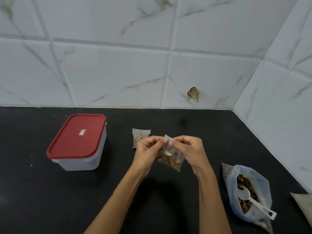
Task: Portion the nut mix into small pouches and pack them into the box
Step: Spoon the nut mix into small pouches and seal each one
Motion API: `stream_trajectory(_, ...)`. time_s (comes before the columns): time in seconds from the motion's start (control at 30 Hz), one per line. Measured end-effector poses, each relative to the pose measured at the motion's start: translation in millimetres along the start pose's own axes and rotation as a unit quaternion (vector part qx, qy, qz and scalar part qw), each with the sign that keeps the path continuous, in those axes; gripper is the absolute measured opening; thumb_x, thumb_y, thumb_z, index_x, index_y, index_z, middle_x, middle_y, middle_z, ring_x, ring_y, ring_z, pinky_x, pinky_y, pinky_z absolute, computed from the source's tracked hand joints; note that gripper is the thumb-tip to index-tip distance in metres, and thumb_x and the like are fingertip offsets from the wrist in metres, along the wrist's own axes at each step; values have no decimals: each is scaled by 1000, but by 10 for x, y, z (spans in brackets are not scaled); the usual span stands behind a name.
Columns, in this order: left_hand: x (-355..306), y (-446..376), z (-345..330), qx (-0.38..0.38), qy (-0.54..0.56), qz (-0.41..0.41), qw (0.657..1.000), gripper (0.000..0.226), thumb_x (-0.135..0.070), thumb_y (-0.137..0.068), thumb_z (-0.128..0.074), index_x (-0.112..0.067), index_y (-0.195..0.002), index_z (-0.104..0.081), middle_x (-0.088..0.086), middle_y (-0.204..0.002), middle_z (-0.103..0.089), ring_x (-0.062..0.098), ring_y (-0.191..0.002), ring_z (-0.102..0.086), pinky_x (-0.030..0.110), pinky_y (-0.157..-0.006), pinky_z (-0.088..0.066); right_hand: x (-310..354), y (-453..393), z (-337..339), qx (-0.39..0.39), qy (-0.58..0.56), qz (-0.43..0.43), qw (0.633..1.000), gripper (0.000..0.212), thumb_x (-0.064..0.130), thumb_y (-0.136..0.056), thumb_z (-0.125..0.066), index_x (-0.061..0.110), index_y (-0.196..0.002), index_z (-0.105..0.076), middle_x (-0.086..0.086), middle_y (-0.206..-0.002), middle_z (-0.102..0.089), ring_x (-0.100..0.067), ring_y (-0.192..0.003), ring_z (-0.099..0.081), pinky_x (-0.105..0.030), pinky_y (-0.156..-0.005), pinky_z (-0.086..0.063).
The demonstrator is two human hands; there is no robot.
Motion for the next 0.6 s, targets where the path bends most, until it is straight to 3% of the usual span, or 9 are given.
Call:
stream_trajectory(0.17, 19, -7, -16, 0, -39, -15, 999, 23, -23, -75, -66, -4, -86, -71, 4, -77, -72, 17, -73, -69, 29, -63, -59, -19, 5, 23, -16, 5, 13, 1000, 8, 8, -78, -69, 6, -72, -73, -10, -71, -70, -13, -67, -65, -24, -62, -53)
stream_trajectory(0.37, 0, -11, 46, -46, -114, -52, 991, 12, -6, -90, -62, 3, -88, -69, 10, -78, -69, 19, -73, -65, 28, -61, -57, -22, -10, -19, -15, 5, 24, 1000, 10, 8, -78, -71, 11, -69, -73, -5, -70, -71, -12, -70, -66, -20, -62, -52)
stream_trajectory(0.5, -49, -10, 87, -64, -125, -76, 987, 10, -7, -90, -62, 0, -87, -69, 6, -79, -70, 14, -75, -66, 24, -65, -56, -60, -16, -70, 1, -15, 4, 1000, 7, 13, -80, -72, 6, -79, -74, -10, -77, -72, -16, -75, -68, -27, -67, -54)
stream_trajectory(0.6, -48, 1, 98, -81, -107, -69, 989, 11, -5, -90, -62, 4, -89, -68, -1, -72, -70, 8, -65, -65, 20, -59, -55, -91, -22, -75, 8, -28, -18, 999, 6, 10, -80, -71, 5, -79, -73, -11, -76, -72, -18, -73, -68, -28, -65, -54)
Point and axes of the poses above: each hand's wrist, its own y-axis away from the middle knuckle, its own z-axis out of the back of the hand, x = y × z, the point moved 9 cm from there along -y, towards the middle knuckle
